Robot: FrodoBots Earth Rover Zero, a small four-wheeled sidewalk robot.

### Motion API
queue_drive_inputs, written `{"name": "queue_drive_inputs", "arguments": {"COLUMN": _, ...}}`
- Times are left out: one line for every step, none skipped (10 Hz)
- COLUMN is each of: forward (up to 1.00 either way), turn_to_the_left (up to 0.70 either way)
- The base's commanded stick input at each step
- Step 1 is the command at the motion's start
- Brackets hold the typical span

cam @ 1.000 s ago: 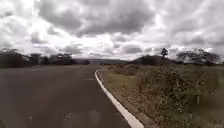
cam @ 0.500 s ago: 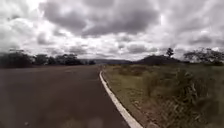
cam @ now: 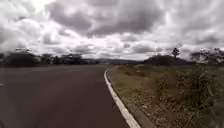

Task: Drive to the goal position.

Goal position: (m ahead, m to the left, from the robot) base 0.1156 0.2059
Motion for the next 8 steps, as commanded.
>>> {"name": "queue_drive_inputs", "arguments": {"forward": 0.44, "turn_to_the_left": 0.27}}
{"name": "queue_drive_inputs", "arguments": {"forward": 0.42, "turn_to_the_left": 0.25}}
{"name": "queue_drive_inputs", "arguments": {"forward": 0.41, "turn_to_the_left": 0.24}}
{"name": "queue_drive_inputs", "arguments": {"forward": 0.41, "turn_to_the_left": 0.24}}
{"name": "queue_drive_inputs", "arguments": {"forward": 0.41, "turn_to_the_left": 0.24}}
{"name": "queue_drive_inputs", "arguments": {"forward": 0.41, "turn_to_the_left": 0.24}}
{"name": "queue_drive_inputs", "arguments": {"forward": 0.41, "turn_to_the_left": 0.25}}
{"name": "queue_drive_inputs", "arguments": {"forward": 0.41, "turn_to_the_left": 0.25}}
